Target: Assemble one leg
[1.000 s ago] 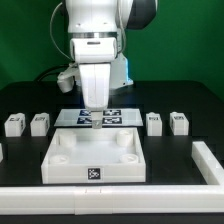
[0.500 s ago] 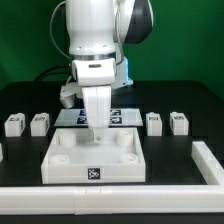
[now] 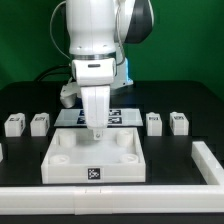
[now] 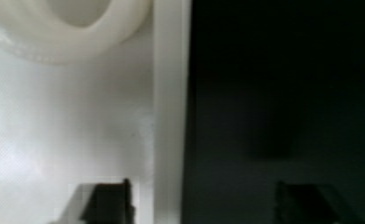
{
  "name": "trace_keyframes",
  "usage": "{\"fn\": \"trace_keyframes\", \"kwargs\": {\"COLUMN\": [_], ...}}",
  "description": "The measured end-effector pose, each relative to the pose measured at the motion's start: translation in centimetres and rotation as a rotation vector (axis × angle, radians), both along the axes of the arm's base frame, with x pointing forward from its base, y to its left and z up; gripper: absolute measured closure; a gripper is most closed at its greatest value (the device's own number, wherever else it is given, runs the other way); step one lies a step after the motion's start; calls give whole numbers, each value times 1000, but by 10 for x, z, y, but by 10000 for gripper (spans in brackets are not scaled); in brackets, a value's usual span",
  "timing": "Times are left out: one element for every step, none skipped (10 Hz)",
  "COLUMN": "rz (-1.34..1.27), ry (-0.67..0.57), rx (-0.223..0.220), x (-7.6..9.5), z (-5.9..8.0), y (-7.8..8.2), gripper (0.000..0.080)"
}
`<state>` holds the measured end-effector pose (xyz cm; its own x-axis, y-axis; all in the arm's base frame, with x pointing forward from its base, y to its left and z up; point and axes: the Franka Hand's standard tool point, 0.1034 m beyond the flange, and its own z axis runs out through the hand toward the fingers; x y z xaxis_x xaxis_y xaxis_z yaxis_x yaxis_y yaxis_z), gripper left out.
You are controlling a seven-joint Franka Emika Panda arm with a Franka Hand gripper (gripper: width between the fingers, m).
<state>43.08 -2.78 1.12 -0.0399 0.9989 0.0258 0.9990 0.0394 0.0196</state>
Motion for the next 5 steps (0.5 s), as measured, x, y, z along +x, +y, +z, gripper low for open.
{"fn": "trace_keyframes", "kwargs": {"rz": [0,-1,-1,-2,-3], "ry": [0,0,0,1,1], "rx": [0,0,0,0,0], "x": [0,0,0,0,0], "z": [0,0,0,0,0], "y": [0,0,0,0,0], "gripper": [576,707,707,742,742]}}
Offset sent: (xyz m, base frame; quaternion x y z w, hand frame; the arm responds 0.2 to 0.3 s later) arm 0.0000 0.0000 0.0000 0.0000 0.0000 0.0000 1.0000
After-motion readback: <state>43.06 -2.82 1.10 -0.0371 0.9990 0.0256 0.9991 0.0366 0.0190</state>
